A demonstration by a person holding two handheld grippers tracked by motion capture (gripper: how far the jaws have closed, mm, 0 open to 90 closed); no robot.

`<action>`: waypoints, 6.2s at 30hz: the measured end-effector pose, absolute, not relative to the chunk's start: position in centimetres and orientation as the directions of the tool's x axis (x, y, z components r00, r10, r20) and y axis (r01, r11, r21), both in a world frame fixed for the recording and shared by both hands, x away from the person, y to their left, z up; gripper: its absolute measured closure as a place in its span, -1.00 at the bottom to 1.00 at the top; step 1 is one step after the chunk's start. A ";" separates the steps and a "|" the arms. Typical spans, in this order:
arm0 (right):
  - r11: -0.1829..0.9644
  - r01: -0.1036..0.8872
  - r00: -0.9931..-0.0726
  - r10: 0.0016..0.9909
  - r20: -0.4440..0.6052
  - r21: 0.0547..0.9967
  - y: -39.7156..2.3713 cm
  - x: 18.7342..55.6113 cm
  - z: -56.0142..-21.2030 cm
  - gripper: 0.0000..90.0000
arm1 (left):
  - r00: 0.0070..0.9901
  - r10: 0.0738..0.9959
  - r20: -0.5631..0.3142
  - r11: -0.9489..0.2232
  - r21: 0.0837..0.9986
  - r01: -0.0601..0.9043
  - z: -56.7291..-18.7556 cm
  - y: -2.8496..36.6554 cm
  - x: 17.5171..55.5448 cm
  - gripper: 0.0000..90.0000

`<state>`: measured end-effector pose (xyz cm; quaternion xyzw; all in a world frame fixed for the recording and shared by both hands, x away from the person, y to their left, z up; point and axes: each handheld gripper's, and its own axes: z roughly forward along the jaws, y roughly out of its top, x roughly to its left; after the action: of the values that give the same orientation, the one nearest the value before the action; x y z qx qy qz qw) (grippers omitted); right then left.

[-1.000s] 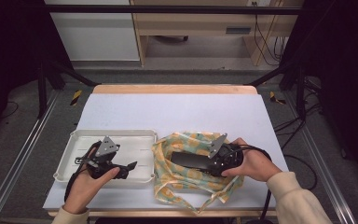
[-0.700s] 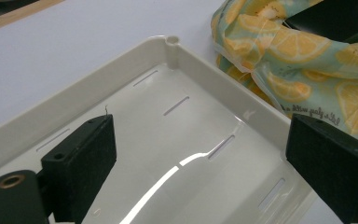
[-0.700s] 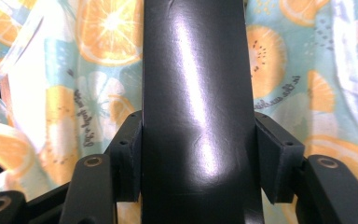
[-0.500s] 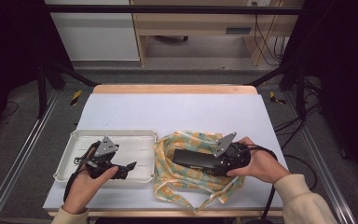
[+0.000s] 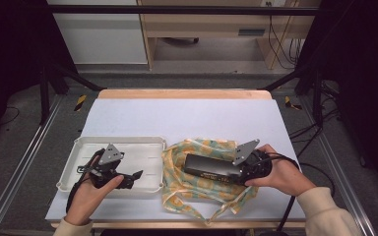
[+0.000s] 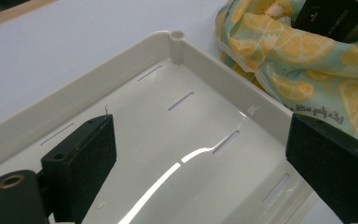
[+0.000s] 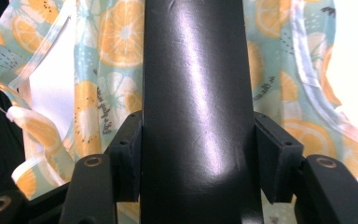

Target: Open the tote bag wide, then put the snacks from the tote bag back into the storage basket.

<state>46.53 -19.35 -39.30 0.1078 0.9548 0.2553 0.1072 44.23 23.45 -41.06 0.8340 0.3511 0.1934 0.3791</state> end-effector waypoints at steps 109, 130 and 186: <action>0.839 0.004 -0.983 0.103 -0.151 0.543 -7.8 49.5 -35.0 -0.03 | 0.958 0.249 0.141 -0.816 0.563 0.129 -33.9 21.2 50.0 -0.80; 0.851 -0.025 -0.985 0.067 -0.156 0.524 -7.3 49.2 -35.4 -0.03 | 0.989 0.077 0.129 -0.913 0.408 0.018 -35.3 16.5 50.5 -0.40; 0.202 0.451 -0.457 0.889 0.031 0.869 -24.2 42.5 -39.7 -0.83 | 0.955 0.208 0.212 -0.897 0.431 0.100 -32.3 25.8 50.5 -0.04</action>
<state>42.51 -24.23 -39.70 0.4566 0.7336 0.4364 0.2507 50.45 25.84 -32.27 0.9655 0.0797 0.1273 0.2127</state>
